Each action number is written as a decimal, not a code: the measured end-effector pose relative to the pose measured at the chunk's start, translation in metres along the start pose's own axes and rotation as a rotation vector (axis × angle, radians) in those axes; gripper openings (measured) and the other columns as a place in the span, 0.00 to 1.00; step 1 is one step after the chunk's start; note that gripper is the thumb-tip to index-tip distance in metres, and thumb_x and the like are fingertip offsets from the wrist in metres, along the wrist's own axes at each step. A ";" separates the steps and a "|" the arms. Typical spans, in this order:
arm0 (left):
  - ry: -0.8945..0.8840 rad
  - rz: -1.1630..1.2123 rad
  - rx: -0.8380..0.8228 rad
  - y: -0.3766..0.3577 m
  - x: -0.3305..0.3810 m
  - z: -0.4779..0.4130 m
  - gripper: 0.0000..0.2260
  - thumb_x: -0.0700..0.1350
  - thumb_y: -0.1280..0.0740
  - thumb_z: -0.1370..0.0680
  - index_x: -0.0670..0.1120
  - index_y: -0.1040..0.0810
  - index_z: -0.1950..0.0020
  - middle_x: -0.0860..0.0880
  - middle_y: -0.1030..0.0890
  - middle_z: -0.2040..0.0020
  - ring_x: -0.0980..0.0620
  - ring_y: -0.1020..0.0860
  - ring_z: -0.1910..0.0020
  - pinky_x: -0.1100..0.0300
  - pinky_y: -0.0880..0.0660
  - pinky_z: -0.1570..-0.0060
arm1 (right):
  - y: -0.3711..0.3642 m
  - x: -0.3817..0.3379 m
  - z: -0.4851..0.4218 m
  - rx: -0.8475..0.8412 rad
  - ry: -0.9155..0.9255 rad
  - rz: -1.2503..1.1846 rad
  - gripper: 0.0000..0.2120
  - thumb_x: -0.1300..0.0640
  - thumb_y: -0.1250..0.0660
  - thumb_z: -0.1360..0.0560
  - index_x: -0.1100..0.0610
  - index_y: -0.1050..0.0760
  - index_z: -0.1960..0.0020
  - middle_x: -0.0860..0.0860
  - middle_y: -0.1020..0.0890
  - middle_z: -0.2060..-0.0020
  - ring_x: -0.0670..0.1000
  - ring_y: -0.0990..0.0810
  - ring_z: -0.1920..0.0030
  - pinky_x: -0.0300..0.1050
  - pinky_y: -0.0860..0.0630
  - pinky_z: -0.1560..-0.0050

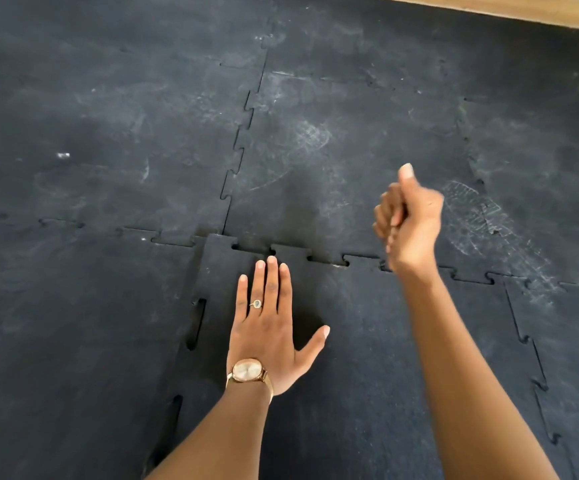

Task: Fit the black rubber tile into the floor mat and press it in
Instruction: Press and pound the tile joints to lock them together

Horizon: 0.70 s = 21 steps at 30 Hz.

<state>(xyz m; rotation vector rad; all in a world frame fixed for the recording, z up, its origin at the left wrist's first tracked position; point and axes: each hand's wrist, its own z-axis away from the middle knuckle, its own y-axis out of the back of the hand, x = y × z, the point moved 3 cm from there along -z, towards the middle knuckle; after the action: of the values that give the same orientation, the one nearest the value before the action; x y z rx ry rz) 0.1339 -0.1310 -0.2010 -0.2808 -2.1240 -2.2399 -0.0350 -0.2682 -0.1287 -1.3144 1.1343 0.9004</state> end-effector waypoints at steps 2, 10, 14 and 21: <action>-0.003 -0.017 -0.013 0.000 0.000 0.001 0.44 0.71 0.54 0.24 0.39 0.53 0.21 0.42 0.53 0.20 0.44 0.56 0.21 0.42 0.54 0.24 | 0.007 0.014 0.010 0.057 -0.052 0.090 0.29 0.49 0.40 0.21 0.53 0.47 0.77 0.46 0.44 0.82 0.46 0.48 0.79 0.32 0.49 0.73; 0.014 -0.031 -0.020 0.002 0.001 0.001 0.44 0.71 0.55 0.25 0.39 0.53 0.21 0.42 0.52 0.20 0.44 0.57 0.21 0.42 0.55 0.24 | 0.020 0.051 0.024 0.139 -0.121 0.252 0.28 0.51 0.40 0.19 0.54 0.47 0.74 0.44 0.42 0.80 0.45 0.46 0.78 0.33 0.48 0.75; 0.007 -0.025 -0.003 0.001 0.001 0.002 0.44 0.71 0.55 0.25 0.40 0.54 0.21 0.42 0.53 0.20 0.44 0.57 0.21 0.42 0.55 0.24 | 0.010 0.041 0.053 0.286 -0.093 0.271 0.31 0.51 0.42 0.17 0.51 0.43 0.78 0.45 0.40 0.81 0.45 0.44 0.79 0.35 0.45 0.76; 0.018 -0.012 -0.013 0.001 -0.002 0.004 0.40 0.68 0.58 0.23 0.41 0.58 0.21 0.44 0.57 0.20 0.46 0.60 0.22 0.46 0.61 0.24 | -0.011 0.054 0.105 0.184 0.010 0.501 0.30 0.55 0.41 0.17 0.55 0.42 0.77 0.47 0.37 0.81 0.42 0.37 0.78 0.33 0.36 0.71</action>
<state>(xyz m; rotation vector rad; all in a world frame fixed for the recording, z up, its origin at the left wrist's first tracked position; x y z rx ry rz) 0.1368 -0.1270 -0.2005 -0.2476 -2.1083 -2.2553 0.0010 -0.1714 -0.1871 -0.8965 1.5510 1.1170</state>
